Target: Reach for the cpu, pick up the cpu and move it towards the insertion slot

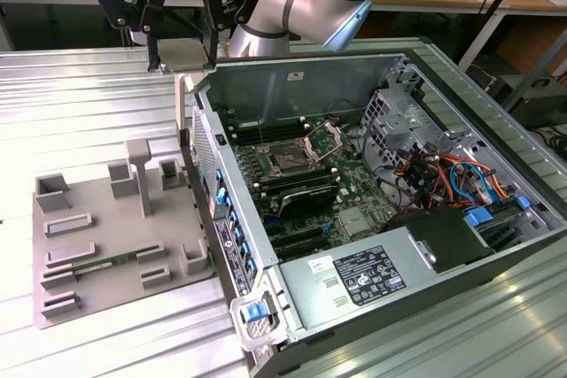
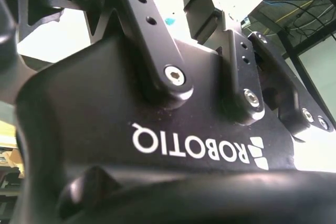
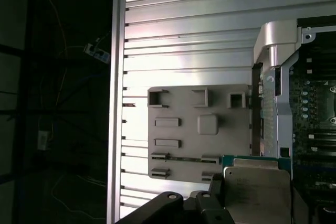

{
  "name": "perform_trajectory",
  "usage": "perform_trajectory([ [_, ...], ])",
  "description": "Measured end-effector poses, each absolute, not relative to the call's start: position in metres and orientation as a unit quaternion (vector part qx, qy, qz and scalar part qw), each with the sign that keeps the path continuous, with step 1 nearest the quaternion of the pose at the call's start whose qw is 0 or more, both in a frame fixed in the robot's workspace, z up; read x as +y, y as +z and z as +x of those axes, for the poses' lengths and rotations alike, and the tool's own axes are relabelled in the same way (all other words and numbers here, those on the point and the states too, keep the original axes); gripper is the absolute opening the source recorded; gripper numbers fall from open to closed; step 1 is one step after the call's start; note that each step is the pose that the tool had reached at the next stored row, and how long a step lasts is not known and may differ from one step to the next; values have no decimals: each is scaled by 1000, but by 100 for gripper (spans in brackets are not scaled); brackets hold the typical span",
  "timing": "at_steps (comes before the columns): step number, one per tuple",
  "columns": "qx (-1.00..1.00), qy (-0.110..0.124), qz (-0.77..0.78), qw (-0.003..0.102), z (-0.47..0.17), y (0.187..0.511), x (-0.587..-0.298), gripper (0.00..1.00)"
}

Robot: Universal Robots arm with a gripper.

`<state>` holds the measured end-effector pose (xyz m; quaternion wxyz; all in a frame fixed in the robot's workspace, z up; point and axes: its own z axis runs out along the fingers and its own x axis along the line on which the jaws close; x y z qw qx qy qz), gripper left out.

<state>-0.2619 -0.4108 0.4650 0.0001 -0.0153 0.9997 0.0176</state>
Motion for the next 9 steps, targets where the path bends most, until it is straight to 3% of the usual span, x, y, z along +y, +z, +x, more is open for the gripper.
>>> perform_trajectory([
  [9,1000,18,-15,0,-252,465,-411,55],
])
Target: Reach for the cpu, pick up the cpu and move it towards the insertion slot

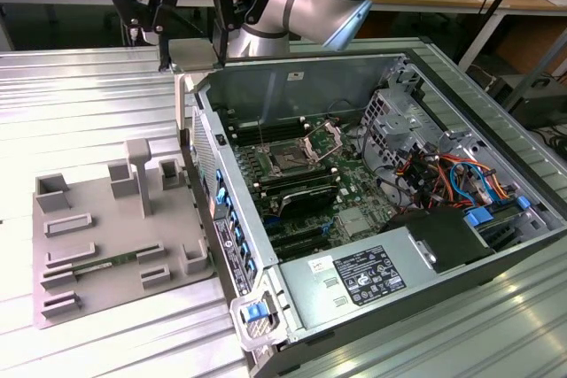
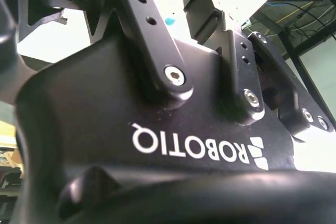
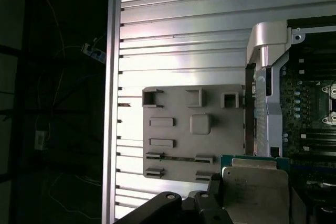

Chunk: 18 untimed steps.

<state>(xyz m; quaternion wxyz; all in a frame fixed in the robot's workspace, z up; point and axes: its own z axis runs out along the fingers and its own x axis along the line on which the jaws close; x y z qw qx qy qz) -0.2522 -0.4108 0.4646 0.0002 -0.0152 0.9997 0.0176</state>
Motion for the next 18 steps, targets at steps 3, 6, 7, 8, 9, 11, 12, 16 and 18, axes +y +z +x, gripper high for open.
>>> perform_trajectory([
  [3,1000,18,-15,0,-249,464,-411,55],
  [6,1000,18,-15,0,-246,464,-411,55],
  [7,1000,18,-15,0,-245,464,-411,55],
  [8,1000,18,-15,0,-244,464,-411,55],
  [9,1000,18,-15,0,-243,464,-411,55],
  [11,1000,18,-15,0,-241,464,-411,55],
  [12,1000,18,-15,0,-240,464,-411,55],
  [16,1000,18,-15,0,-236,464,-411,55],
  [18,1000,18,-15,0,-234,464,-411,55],
])
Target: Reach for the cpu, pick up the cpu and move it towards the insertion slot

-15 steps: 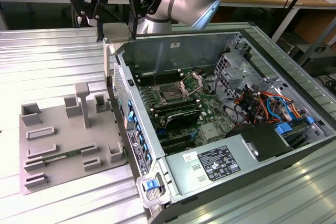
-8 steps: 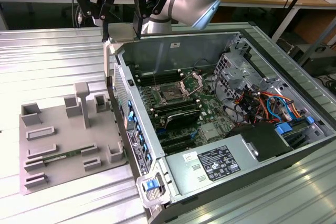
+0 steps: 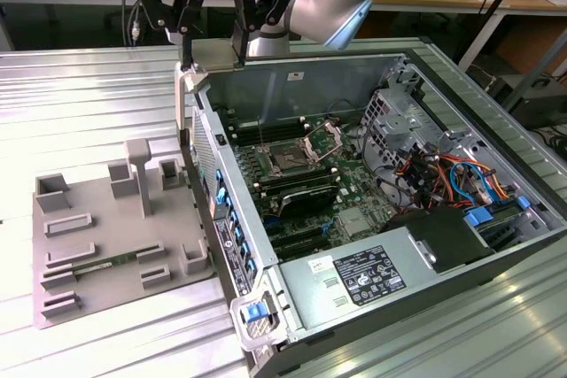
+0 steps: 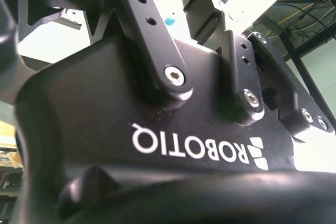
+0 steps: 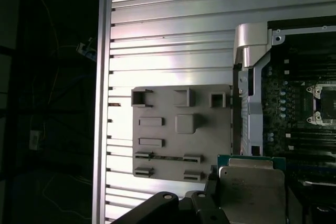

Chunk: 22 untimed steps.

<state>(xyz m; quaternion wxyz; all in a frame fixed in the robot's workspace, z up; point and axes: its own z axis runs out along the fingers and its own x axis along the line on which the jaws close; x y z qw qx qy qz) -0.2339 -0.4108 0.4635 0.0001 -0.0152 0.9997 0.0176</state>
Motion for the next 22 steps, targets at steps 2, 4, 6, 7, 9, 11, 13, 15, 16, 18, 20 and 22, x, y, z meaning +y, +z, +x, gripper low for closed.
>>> perform_trajectory([
  [2,1000,18,-15,0,-232,463,-411,55],
  [4,1000,18,-15,0,-230,463,-411,55],
  [6,1000,18,-15,0,-228,463,-411,55],
  [7,1000,18,-15,0,-227,463,-411,55],
  [9,1000,18,-15,0,-225,463,-411,55],
  [11,1000,18,-15,0,-223,463,-411,55],
  [13,1000,18,-15,0,-222,462,-411,55],
  [15,1000,18,-15,0,-220,461,-411,55],
  [16,1000,18,-15,0,-220,461,-411,55],
  [18,1000,18,-15,0,-218,460,-411,55],
  [20,1000,18,-15,0,-216,459,-411,55],
  [22,1000,18,-15,0,-214,459,-411,55],
])
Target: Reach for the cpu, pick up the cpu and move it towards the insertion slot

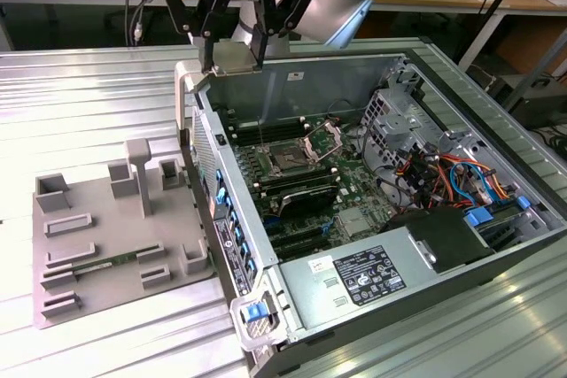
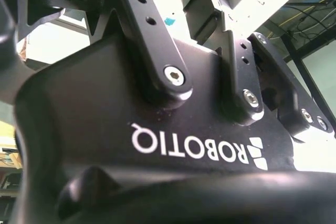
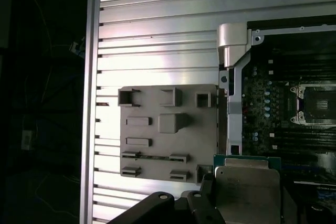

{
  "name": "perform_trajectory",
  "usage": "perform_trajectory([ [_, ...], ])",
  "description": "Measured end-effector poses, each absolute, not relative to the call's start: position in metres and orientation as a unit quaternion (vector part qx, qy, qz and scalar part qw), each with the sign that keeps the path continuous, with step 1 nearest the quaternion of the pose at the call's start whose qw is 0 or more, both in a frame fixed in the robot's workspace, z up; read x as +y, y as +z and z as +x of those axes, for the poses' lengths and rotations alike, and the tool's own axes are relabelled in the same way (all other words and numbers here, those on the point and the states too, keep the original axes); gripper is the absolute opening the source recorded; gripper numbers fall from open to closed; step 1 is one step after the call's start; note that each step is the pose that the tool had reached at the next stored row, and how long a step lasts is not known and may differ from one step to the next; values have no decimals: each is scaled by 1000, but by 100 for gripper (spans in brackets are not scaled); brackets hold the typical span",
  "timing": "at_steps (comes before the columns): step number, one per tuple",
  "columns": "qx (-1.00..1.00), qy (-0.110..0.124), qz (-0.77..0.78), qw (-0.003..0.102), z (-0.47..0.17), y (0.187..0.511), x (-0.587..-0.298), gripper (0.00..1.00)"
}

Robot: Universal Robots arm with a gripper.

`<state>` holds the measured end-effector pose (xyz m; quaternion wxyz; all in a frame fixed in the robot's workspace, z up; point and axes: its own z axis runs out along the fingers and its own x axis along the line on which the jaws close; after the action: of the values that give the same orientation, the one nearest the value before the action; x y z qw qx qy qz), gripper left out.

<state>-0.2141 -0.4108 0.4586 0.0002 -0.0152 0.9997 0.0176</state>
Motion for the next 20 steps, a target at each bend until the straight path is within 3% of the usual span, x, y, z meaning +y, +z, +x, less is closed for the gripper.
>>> perform_trajectory([
  [20,1000,18,-15,0,-201,454,-411,55],
])
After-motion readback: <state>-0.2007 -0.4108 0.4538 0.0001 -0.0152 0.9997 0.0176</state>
